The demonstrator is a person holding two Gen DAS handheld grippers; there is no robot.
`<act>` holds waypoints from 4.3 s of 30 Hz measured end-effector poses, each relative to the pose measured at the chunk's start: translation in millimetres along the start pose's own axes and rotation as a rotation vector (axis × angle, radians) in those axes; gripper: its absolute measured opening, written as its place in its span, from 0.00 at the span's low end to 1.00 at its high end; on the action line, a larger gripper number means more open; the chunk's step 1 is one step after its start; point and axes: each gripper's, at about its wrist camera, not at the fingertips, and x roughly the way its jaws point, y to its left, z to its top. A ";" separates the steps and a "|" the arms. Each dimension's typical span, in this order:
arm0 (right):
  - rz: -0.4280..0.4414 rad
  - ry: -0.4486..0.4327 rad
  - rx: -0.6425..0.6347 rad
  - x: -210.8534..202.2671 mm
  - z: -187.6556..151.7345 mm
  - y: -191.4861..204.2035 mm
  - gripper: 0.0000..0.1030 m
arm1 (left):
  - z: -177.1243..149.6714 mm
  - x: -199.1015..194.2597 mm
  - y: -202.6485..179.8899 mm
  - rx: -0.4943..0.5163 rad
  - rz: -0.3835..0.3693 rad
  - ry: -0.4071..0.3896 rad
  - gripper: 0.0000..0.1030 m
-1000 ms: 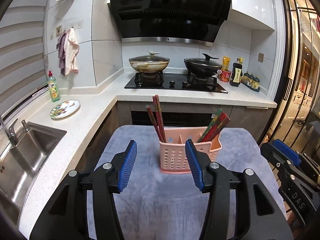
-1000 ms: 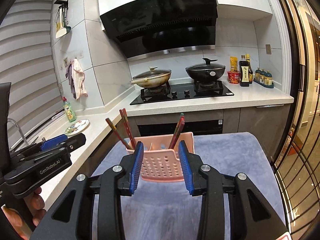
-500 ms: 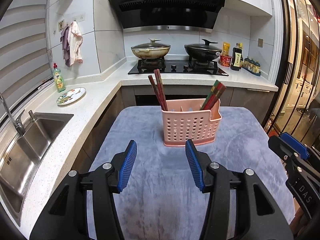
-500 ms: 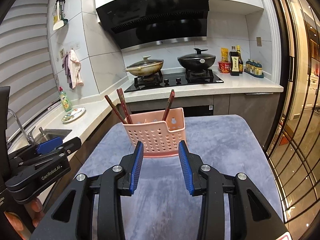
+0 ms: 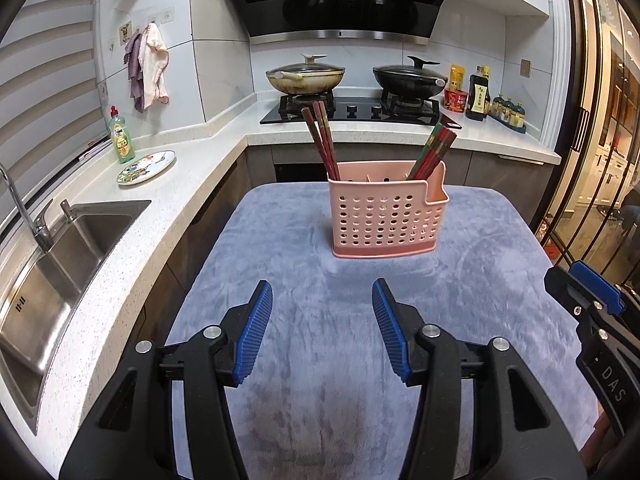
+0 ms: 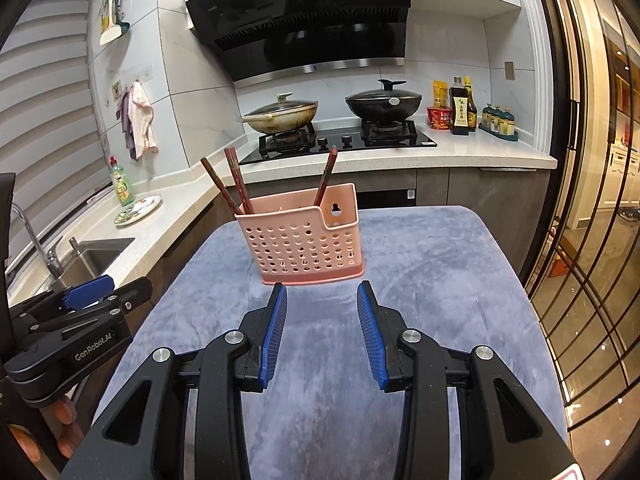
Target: Organize utensils
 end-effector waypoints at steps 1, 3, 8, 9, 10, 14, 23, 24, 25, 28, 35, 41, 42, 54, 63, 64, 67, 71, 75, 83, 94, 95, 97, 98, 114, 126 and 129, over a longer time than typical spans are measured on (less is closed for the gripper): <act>-0.002 0.007 -0.004 1.3 -1.7 1.0 0.38 | -1.5 0.5 -0.2 0.002 0.002 0.003 0.49; 0.001 0.014 -0.008 2.5 -4.8 3.2 0.44 | -5.0 2.1 0.0 0.001 0.004 0.010 0.53; -0.003 0.030 -0.023 6.5 -8.5 7.4 0.44 | -12.4 7.2 1.0 0.008 0.009 0.028 0.55; -0.002 0.034 -0.025 7.6 -9.1 8.2 0.44 | -13.5 8.4 0.9 0.009 0.009 0.031 0.56; -0.001 0.037 -0.028 8.6 -9.9 9.0 0.44 | -14.6 9.6 1.2 0.008 0.011 0.035 0.57; -0.012 0.046 -0.036 12.4 -12.0 12.2 0.47 | -18.4 13.4 2.1 0.008 0.019 0.043 0.61; -0.046 0.054 -0.050 18.6 -14.2 16.9 0.58 | -24.2 22.8 4.0 0.007 0.029 0.067 0.65; -0.046 0.056 -0.050 19.3 -14.2 16.9 0.62 | -24.4 23.6 4.2 0.005 0.030 0.069 0.70; -0.047 0.057 -0.051 20.0 -14.2 17.0 0.67 | -24.9 23.7 4.0 0.002 0.034 0.068 0.75; -0.057 0.054 -0.054 21.2 -15.3 17.5 0.77 | -24.9 23.5 3.3 0.001 0.044 0.061 0.84; -0.064 0.065 -0.034 24.6 -15.0 12.7 0.82 | -25.3 28.7 4.0 -0.002 0.049 0.074 0.85; -0.074 0.073 -0.026 28.4 -17.0 10.5 0.83 | -26.8 32.5 3.2 0.000 0.049 0.084 0.86; -0.075 0.073 -0.026 28.9 -17.2 10.1 0.83 | -27.0 33.3 3.0 0.000 0.048 0.086 0.86; -0.083 0.086 -0.015 35.5 -19.2 4.7 0.83 | -26.0 40.5 1.9 -0.015 0.042 0.096 0.87; -0.089 0.092 -0.014 44.1 -16.5 -0.9 0.83 | -21.9 48.2 2.2 -0.019 0.049 0.092 0.87; -0.091 0.092 -0.013 45.4 -15.9 -1.3 0.83 | -20.8 49.0 2.2 -0.020 0.050 0.088 0.87; -0.091 0.096 -0.014 49.2 -14.1 -1.6 0.83 | -17.9 50.8 2.8 -0.021 0.055 0.079 0.87; -0.092 0.101 -0.016 55.6 -12.5 -2.6 0.83 | -13.8 55.4 4.0 -0.024 0.064 0.071 0.87; -0.091 0.106 -0.014 61.7 -11.3 -2.8 0.83 | -11.1 59.3 5.2 -0.028 0.067 0.069 0.87; -0.090 0.106 -0.009 67.8 -9.5 -3.6 0.83 | -7.2 63.8 4.7 -0.025 0.070 0.066 0.87; -0.090 0.109 -0.007 71.6 -7.4 -4.7 0.83 | -4.4 66.4 5.2 -0.024 0.072 0.065 0.87; -0.089 0.109 -0.007 72.3 -6.9 -4.7 0.83 | -3.0 67.3 5.3 -0.024 0.071 0.064 0.87; -0.090 0.110 -0.009 72.5 -7.0 -4.5 0.83 | -2.6 67.8 5.2 -0.024 0.072 0.064 0.87; -0.090 0.111 -0.009 73.2 -6.7 -4.7 0.83 | -2.4 68.2 5.3 -0.024 0.071 0.065 0.87; -0.091 0.111 -0.009 74.6 -5.4 -3.7 0.83 | 0.8 68.1 5.7 -0.022 0.072 0.061 0.87; -0.092 0.112 -0.016 76.1 -3.3 -2.1 0.83 | 3.4 67.9 2.1 -0.009 0.068 0.051 0.87; -0.092 0.111 -0.016 77.1 -2.7 -2.6 0.83 | 3.1 69.2 1.2 -0.010 0.073 0.043 0.87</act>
